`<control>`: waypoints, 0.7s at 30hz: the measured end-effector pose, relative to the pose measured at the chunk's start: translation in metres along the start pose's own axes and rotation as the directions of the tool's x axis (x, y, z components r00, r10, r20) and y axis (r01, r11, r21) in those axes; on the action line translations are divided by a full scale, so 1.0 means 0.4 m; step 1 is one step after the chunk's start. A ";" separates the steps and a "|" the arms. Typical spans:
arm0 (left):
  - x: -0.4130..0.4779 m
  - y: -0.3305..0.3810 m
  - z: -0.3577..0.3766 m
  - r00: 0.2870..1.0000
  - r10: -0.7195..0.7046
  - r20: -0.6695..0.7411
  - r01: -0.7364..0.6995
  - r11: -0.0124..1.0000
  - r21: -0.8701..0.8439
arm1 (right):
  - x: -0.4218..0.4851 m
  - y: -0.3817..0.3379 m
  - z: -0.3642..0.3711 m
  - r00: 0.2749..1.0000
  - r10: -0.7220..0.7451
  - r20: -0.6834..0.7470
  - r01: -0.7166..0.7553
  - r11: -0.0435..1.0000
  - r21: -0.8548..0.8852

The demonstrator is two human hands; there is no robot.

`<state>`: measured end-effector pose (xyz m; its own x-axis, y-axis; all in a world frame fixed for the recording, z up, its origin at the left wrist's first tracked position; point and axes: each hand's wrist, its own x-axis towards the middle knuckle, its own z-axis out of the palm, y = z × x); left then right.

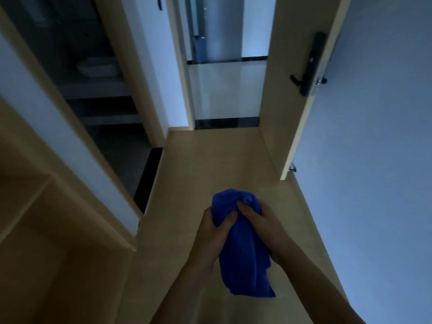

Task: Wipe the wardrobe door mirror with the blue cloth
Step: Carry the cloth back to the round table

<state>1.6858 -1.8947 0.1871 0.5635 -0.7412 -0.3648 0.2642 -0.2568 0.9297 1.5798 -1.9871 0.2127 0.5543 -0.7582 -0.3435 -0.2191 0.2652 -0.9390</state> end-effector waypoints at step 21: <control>0.079 -0.003 0.272 0.672 -0.132 0.729 -0.151 0.939 0.309 | -0.191 0.124 -0.180 0.675 0.179 -0.716 0.065 0.952 0.299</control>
<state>1.6179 -1.9852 0.1800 -0.2270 -0.9160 -0.3307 -0.0790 -0.3212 0.9437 1.4689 -1.9589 0.1938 -0.2401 -0.8906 -0.3863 0.0677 0.3816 -0.9218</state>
